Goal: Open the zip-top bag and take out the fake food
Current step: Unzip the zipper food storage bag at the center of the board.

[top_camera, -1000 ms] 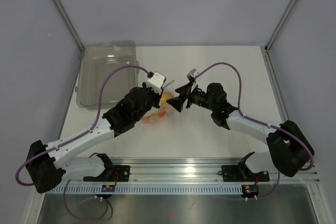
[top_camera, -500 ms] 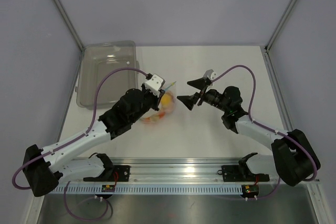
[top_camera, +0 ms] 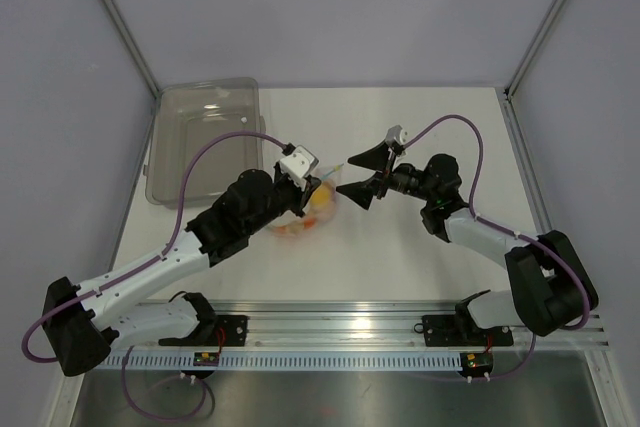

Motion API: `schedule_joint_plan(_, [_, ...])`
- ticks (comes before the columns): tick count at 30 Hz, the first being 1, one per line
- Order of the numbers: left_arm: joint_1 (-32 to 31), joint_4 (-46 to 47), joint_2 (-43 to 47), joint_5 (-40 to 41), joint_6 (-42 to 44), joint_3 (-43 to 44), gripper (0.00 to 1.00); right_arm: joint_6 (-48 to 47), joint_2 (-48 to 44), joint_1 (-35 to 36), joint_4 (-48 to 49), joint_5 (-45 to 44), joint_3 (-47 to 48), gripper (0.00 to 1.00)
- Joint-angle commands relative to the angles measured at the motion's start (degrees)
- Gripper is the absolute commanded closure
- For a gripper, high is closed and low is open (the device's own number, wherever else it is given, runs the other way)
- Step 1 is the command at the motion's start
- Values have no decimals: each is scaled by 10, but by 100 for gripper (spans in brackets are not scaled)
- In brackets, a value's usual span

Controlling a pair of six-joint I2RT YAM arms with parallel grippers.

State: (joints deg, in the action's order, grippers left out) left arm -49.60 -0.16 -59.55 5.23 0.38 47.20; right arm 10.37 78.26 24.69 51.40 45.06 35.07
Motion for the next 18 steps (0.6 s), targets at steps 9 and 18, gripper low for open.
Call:
schedule_joint_plan(9, [1, 19, 15, -37, -1, 13, 100, 22, 3, 4, 30, 54, 39, 17])
schedule_joint_plan(18, [1, 19, 20, -30, -1, 13, 100, -22, 8, 27, -31, 51, 55, 64])
